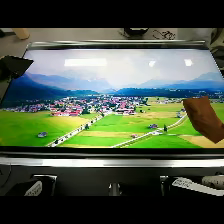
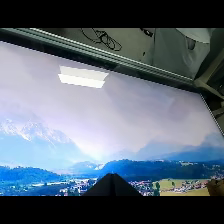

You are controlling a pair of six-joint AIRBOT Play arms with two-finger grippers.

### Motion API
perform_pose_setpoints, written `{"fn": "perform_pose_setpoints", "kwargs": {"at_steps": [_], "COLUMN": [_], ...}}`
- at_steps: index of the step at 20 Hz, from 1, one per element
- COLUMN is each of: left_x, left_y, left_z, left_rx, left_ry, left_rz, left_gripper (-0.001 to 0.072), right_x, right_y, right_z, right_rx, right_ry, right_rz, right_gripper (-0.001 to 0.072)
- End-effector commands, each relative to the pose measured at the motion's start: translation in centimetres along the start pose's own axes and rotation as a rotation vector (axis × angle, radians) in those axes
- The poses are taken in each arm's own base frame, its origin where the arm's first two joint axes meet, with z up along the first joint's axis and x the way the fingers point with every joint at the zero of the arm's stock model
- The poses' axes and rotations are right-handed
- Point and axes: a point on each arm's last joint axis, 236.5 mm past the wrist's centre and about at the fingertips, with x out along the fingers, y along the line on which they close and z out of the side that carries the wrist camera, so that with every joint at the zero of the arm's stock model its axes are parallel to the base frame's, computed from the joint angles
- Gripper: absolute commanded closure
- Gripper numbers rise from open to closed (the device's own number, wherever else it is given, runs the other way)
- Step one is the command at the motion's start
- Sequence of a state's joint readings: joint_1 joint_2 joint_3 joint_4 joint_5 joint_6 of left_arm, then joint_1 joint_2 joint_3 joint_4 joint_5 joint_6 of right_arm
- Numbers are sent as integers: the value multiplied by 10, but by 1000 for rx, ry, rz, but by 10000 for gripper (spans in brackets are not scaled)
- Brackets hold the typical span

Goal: Fold the shirts.

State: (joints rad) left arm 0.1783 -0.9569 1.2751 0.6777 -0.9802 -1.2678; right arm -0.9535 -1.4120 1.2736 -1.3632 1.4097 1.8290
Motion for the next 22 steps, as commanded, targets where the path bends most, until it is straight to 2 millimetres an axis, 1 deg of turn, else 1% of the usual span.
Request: {"fn": "perform_pose_setpoints", "kwargs": {"at_steps": [1,2,4,6,8,10,13,16,17,18,19,20,22], "left_x": [0,0,0,0,0,0,0,0,0,0,0,0,1], "left_y": [0,1,1,1,1,0,1,1,0,1,1,1,1], "left_z": [0,0,0,0,0,0,0,0,0,0,0,0,0], "left_rx": [0,0,1,3,3,3,3,3,3,3,3,3,2], "left_ry": [0,0,0,0,0,0,0,0,0,0,0,0,2], "left_rz": [1,2,1,1,1,1,1,1,1,1,1,1,2], "left_gripper": [682,682,681,681,681,681,681,681,681,681,681,682,682], "right_x": [39,47,55,58,51,47,46,45,45,45,45,41,18], "right_y": [-35,-42,-52,-60,-81,-94,-99,-102,-102,-101,-100,-100,-106], "right_z": [-40,-50,-66,-75,-72,-71,-64,-62,-61,-62,-60,-62,-62], "right_rx": [91,101,122,127,123,110,99,95,105,110,109,86,67], "right_ry": [42,61,102,111,83,72,44,35,31,31,27,42,68], "right_rz": [-56,-72,-100,-129,-216,-271,-288,-303,-302,-298,-295,-299,-350], "right_gripper": [695,695,694,694,694,694,694,691,561,267,46,4,4]}}
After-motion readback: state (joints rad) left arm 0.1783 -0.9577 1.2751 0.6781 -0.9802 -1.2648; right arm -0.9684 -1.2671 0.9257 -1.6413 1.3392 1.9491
